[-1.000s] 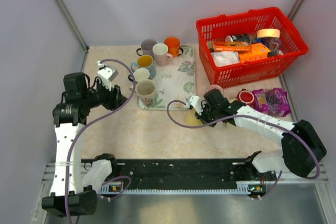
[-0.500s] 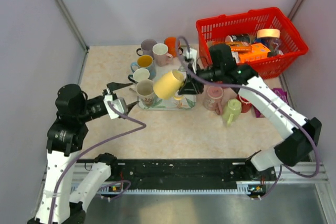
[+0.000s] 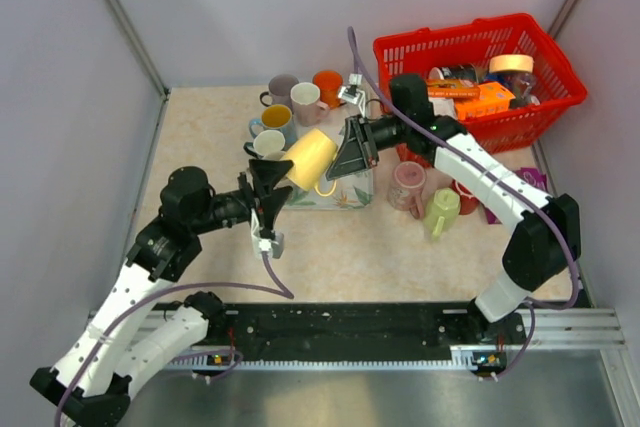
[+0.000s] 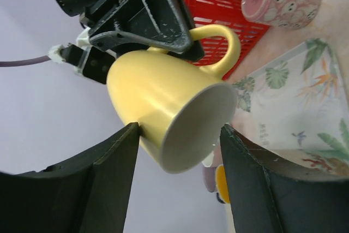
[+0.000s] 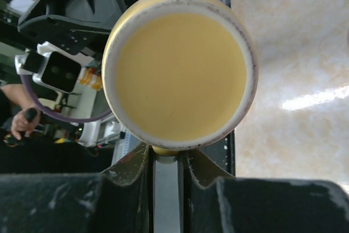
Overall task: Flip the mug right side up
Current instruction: Turn over the cup at the center of the board, then place the cup at the center of the board.
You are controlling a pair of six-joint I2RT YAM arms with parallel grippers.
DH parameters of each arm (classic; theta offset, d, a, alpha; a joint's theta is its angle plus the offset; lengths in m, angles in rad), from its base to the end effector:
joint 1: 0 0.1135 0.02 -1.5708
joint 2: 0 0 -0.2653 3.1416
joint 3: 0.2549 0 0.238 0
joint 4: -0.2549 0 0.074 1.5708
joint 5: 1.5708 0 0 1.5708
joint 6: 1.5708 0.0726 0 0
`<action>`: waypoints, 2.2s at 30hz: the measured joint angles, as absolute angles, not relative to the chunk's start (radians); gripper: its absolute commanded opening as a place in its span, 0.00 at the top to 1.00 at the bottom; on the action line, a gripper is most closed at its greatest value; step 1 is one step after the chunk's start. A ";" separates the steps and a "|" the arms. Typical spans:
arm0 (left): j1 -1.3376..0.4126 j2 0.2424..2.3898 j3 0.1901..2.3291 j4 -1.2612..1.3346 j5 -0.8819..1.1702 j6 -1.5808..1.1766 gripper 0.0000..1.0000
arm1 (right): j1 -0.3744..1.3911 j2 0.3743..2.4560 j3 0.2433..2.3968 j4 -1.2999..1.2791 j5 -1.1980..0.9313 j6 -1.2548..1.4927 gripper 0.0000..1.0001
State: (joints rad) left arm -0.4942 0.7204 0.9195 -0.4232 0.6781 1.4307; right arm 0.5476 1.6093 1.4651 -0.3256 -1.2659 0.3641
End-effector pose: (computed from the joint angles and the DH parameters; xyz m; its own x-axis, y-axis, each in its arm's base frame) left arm 0.1208 -0.1168 0.3639 0.8716 0.4063 -0.2742 0.3205 -0.0492 0.9460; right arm 0.2646 0.2425 0.3615 -0.6754 -0.2867 -0.6794 -0.6870 -0.0904 0.7210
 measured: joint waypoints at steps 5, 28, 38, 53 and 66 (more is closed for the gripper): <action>-0.538 0.754 0.873 -0.221 0.596 1.488 0.72 | 0.554 1.609 1.424 -0.216 -1.335 0.503 1.00; -0.616 1.009 1.148 -0.914 0.474 0.816 1.00 | 0.437 1.489 1.382 -0.497 -0.743 0.050 0.01; -0.616 1.277 1.090 -0.920 0.276 0.350 1.00 | 0.438 1.380 1.265 -0.548 -0.440 -0.088 0.01; -0.625 1.509 1.091 -0.756 0.189 0.208 0.94 | 0.438 1.304 1.156 -0.564 -0.394 -0.177 0.05; -0.627 1.522 1.180 -0.757 0.247 0.181 0.47 | 0.438 1.298 1.144 -0.573 -0.446 -0.317 0.05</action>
State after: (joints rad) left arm -0.6273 1.5219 1.1801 -0.7574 0.2474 0.1814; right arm 0.4377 1.2984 1.1439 -0.5728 -0.4461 -0.3172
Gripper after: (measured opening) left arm 0.472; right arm 0.950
